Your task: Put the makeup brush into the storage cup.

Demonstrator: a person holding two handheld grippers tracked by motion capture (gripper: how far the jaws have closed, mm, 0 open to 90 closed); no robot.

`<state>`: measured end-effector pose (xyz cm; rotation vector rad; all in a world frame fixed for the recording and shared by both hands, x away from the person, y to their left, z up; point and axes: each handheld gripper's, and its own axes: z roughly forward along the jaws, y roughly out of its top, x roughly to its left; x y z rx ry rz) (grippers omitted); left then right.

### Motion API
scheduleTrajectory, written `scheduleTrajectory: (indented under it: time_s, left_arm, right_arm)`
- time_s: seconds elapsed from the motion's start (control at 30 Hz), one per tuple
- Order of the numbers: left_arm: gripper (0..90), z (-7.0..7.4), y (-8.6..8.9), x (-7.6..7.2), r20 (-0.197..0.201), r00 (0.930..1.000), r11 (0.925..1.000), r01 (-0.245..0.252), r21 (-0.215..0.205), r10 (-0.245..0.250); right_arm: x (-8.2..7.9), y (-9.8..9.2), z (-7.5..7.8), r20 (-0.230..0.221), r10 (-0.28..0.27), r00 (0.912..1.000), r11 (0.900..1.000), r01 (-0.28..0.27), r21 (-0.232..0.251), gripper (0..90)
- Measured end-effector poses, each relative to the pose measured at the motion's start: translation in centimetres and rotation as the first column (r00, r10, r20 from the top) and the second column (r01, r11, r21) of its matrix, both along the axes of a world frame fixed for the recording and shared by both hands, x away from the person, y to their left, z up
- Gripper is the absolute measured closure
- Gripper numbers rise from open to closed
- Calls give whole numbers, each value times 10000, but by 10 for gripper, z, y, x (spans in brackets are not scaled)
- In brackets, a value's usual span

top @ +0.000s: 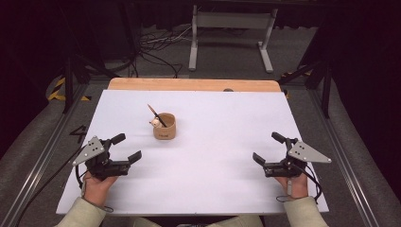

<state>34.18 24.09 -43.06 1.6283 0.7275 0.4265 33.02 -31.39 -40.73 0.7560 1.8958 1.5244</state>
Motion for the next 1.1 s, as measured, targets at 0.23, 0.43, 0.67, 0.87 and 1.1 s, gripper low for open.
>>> scheduleTrajectory:
  time_s: [0.23, 0.43, 0.67, 0.87, 1.1]
  left_arm:
    - [70, -10, 1, -2, -320, 9995, 10000, -47, -2, 46]
    - [73, -15, 0, -2, -294, 9994, 9998, -184, 121, 188]
    - [68, -19, -2, 0, -448, 9988, 9997, -187, 151, 194]
    - [68, -20, -1, 1, -545, 9984, 9999, -133, 91, 138]
    - [66, -21, 0, 3, -577, 9981, 9997, -232, 10, 232]
  right_arm:
    - [-2, -4, -7, 224, -14, 9997, 9996, 8, 270, 0]
    - [-4, -8, -14, 160, -265, 9995, 9993, 261, 257, 0]
    - [-5, -8, -20, 323, -430, 9986, 9989, 423, 212, 0]
    - [-5, -9, -25, 330, -550, 9979, 9983, 543, 233, 0]
    - [-5, -8, -25, 345, -598, 9976, 9977, 586, 350, 0]
